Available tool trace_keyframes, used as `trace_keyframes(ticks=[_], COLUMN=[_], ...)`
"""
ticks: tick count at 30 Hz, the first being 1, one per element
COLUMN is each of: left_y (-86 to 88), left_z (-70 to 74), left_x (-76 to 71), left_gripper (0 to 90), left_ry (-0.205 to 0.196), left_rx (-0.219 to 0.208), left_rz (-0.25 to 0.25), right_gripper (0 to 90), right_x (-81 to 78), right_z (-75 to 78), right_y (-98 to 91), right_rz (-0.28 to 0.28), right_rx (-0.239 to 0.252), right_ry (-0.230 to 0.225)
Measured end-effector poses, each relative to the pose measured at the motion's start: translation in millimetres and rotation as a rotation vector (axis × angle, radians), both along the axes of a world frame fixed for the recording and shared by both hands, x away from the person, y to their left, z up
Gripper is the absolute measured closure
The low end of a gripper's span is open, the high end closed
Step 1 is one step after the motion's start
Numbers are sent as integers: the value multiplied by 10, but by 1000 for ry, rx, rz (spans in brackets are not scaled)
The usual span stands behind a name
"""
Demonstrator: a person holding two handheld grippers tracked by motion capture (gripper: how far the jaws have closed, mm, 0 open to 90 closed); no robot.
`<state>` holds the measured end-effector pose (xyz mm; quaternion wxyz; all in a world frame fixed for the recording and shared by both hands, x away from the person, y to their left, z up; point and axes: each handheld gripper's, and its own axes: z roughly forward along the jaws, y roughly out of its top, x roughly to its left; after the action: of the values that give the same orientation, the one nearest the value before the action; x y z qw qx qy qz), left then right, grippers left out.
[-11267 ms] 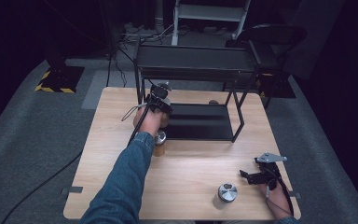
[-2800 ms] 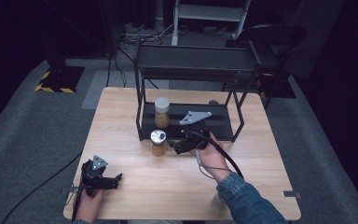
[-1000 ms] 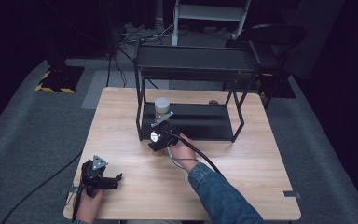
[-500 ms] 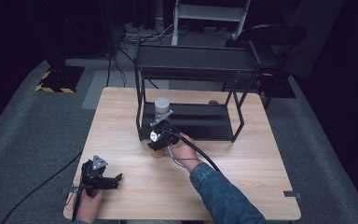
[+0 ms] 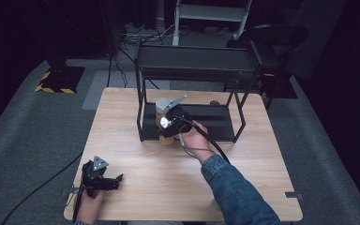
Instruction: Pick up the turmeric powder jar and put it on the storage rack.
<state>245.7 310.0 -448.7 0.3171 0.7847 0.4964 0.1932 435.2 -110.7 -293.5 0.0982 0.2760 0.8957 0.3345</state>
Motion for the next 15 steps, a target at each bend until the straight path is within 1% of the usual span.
trace_keyframes(ticks=[3, 8, 11, 15], left_y=[-7, -18, -26, -28], left_z=[2, 3, -4, -4], left_x=[3, 14, 16, 13], left_gripper=[2, 2, 2, 2], left_ry=[1, 0, -2, -2], left_rx=[1, 4, -1, -2], left_rz=[2, 3, 6, 8], right_gripper=[311, 311, 311, 311], right_x=[21, 101, 160, 261], right_z=[88, 184, 204, 176], right_y=[-40, -153, -192, -230], right_rz=[-23, -62, -88, -117], right_rx=[-10, 0, -8, -13], right_ry=[-17, -19, -20, -17])
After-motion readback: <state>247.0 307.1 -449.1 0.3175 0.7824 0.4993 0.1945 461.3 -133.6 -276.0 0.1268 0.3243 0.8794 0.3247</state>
